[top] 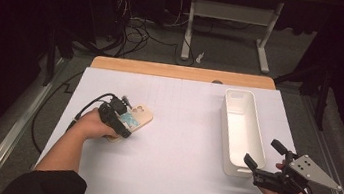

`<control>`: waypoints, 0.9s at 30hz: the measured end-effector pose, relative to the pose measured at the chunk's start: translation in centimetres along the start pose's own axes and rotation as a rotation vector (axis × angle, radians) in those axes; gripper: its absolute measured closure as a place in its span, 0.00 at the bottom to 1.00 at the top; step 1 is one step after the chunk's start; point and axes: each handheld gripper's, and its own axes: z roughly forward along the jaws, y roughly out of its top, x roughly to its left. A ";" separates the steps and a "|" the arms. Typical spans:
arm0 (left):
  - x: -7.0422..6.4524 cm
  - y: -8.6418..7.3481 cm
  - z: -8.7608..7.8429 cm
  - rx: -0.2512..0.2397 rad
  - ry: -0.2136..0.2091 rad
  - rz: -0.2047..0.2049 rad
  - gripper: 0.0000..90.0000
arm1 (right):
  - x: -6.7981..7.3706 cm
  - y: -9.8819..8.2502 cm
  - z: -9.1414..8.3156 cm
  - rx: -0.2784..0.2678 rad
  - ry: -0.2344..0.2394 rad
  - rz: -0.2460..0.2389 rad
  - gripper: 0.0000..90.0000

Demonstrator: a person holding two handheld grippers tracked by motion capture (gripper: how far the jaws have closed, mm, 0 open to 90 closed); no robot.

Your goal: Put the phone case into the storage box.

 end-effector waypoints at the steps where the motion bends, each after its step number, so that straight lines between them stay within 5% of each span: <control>1: 0.0 0.0 0.0 -0.001 -0.001 -0.002 0.06 | 0.0 0.0 0.0 0.001 0.000 0.000 0.00; 10: -0.1 0.3 -0.2 0.023 -0.003 0.005 0.11 | 0.0 0.0 0.0 0.000 -0.001 0.004 0.00; 27: -0.1 0.2 -0.6 -0.013 -0.030 -0.030 0.13 | -0.1 0.0 -0.1 -0.006 -0.003 0.007 0.00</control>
